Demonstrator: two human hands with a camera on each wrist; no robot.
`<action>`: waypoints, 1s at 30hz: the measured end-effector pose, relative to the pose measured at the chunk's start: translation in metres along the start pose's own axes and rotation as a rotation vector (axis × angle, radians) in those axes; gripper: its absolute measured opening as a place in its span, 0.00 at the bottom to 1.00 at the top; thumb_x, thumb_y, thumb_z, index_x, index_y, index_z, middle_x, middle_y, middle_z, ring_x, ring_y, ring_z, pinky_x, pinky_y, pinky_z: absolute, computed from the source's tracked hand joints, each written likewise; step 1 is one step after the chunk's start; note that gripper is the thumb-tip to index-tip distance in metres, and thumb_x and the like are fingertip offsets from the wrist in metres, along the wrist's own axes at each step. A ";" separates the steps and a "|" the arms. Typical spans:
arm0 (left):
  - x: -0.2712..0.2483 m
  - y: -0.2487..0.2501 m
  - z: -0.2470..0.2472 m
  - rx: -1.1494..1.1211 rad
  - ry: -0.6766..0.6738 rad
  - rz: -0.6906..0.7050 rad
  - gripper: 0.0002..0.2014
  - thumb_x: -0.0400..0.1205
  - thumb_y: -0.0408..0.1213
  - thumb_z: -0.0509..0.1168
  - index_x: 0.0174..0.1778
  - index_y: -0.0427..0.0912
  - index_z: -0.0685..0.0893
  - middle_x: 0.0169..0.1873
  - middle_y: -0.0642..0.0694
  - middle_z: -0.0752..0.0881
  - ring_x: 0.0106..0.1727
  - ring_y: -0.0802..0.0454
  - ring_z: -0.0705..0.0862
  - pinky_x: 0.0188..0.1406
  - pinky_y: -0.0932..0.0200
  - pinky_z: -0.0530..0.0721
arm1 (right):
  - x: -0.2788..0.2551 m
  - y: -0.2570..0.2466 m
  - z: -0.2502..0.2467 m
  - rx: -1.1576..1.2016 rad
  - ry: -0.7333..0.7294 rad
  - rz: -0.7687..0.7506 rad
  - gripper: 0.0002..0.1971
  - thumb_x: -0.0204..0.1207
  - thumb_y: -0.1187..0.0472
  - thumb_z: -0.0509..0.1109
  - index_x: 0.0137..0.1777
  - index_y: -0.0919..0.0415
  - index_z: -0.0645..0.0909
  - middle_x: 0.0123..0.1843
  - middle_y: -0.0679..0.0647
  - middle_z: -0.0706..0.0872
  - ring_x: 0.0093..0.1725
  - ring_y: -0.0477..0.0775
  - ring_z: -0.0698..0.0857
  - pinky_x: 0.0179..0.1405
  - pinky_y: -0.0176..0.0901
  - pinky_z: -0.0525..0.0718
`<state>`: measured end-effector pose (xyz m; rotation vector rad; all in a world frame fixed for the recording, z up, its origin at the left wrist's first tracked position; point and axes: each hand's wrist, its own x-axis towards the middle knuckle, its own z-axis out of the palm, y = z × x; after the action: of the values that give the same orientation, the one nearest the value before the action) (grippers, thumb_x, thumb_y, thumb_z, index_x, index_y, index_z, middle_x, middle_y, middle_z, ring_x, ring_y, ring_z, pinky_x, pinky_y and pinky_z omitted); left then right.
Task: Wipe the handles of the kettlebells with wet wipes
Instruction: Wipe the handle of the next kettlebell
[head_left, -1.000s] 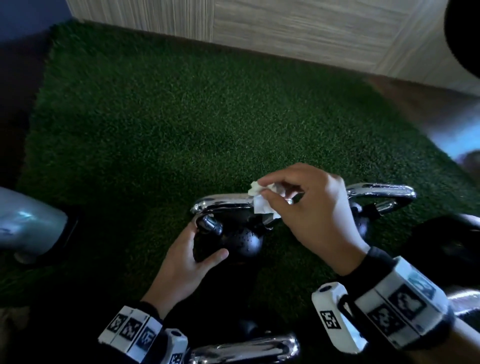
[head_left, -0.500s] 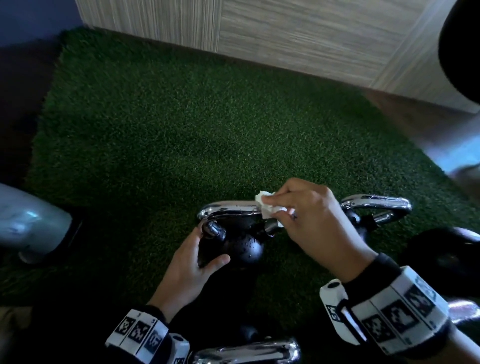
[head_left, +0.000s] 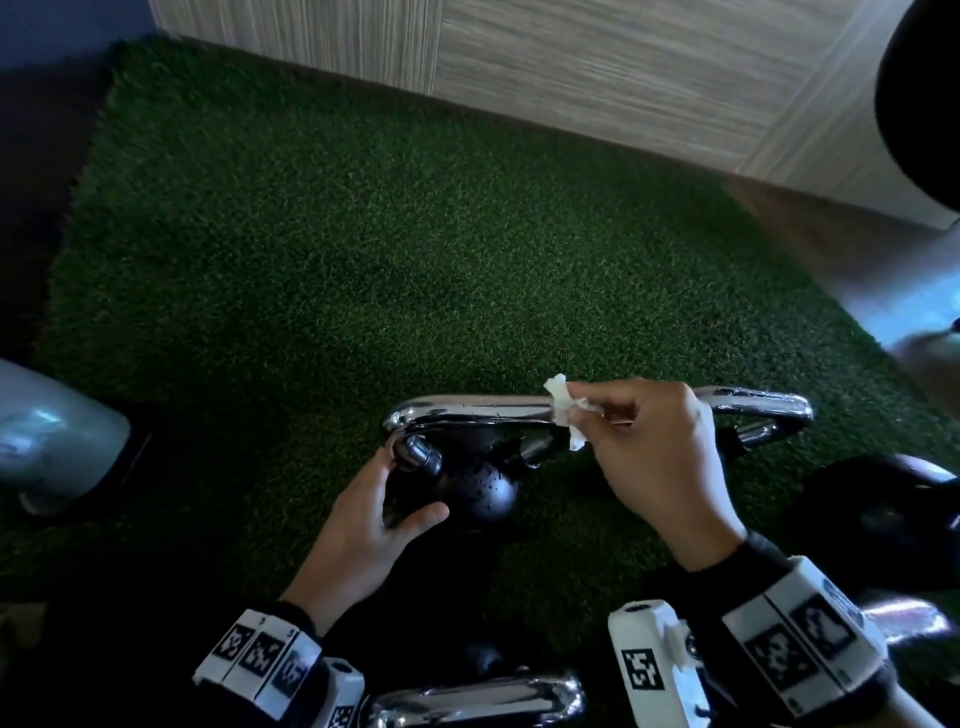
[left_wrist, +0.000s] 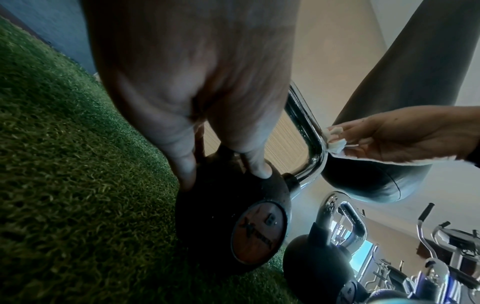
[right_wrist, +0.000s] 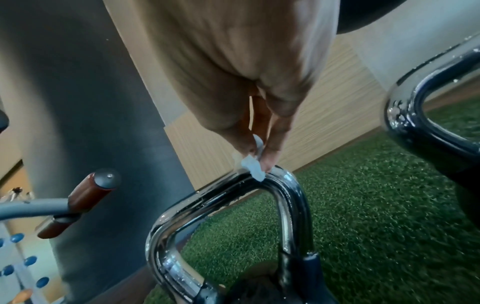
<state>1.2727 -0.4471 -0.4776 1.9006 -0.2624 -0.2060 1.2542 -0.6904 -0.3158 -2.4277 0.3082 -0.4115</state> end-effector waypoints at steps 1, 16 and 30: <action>0.000 0.000 0.000 0.008 -0.005 -0.007 0.41 0.75 0.62 0.76 0.83 0.59 0.70 0.75 0.62 0.80 0.77 0.66 0.76 0.78 0.50 0.78 | 0.002 0.005 0.002 0.009 0.009 0.074 0.08 0.75 0.58 0.82 0.51 0.44 0.95 0.40 0.36 0.93 0.41 0.28 0.88 0.43 0.23 0.83; 0.001 0.007 -0.011 0.065 -0.028 -0.058 0.38 0.73 0.52 0.82 0.78 0.64 0.72 0.64 0.70 0.85 0.66 0.76 0.81 0.66 0.75 0.78 | 0.005 0.037 0.038 0.877 -0.293 0.900 0.09 0.80 0.83 0.65 0.54 0.77 0.85 0.45 0.64 0.91 0.44 0.56 0.90 0.34 0.41 0.93; -0.018 0.133 -0.059 -0.252 0.182 0.190 0.08 0.82 0.43 0.75 0.56 0.50 0.94 0.52 0.54 0.95 0.56 0.56 0.93 0.57 0.62 0.88 | -0.016 -0.041 -0.030 0.687 -0.577 0.208 0.09 0.71 0.76 0.80 0.47 0.65 0.87 0.37 0.53 0.93 0.37 0.43 0.89 0.37 0.31 0.87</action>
<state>1.2608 -0.4326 -0.3321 1.6211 -0.2782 0.0608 1.2333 -0.6712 -0.2710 -1.7148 0.1273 0.2524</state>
